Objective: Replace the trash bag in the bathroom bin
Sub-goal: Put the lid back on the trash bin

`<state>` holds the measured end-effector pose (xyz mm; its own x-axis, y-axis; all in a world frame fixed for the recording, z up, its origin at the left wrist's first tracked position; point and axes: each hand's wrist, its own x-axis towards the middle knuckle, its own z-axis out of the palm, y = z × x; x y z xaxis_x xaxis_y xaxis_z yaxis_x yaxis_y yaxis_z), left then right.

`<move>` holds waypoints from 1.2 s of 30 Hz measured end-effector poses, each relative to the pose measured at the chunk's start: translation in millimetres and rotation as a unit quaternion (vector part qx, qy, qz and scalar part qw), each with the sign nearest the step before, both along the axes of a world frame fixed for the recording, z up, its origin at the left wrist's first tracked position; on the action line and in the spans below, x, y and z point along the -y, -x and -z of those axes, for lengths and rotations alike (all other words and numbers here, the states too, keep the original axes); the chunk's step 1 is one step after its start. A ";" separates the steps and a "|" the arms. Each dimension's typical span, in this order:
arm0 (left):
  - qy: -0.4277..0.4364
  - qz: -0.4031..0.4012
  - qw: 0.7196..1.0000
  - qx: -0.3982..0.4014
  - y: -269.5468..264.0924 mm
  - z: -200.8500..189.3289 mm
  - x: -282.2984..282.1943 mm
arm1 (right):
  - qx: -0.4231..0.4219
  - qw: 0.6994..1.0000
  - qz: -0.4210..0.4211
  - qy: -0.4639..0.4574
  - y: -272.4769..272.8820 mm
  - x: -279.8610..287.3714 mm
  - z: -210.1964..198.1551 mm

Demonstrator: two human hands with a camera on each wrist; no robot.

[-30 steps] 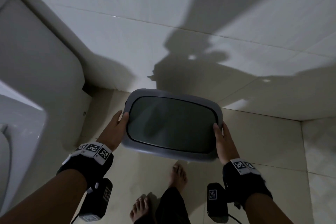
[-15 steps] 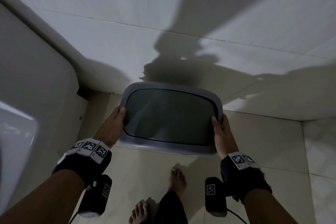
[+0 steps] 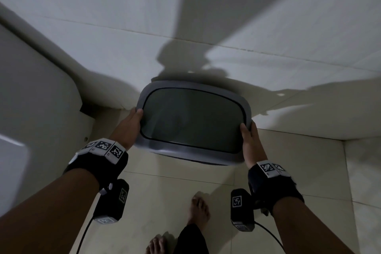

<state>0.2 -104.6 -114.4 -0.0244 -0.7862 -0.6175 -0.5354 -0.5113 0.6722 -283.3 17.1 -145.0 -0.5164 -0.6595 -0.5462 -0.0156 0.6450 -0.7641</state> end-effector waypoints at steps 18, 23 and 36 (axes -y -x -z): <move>0.022 0.013 1.000 -0.007 -3.4 -14.2 -20.3 | -0.159 0.985 -0.053 -0.034 -16.8 -4.5 -60.7; 0.042 0.028 0.999 -0.016 -18.1 -12.6 -42.9 | -0.284 0.941 -0.183 0.004 -65.5 -0.9 -93.2; -0.032 0.024 0.997 -0.063 -31.0 -23.8 -44.3 | -0.015 0.990 -0.137 -0.022 -109.8 30.3 -97.0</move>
<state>31.2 -60.3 -90.6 -0.1410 -0.7416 -0.6558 -0.4743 -0.5309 0.7023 -173.5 -13.2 -47.9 -0.3381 -0.7535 -0.5639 -0.2177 0.6455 -0.7320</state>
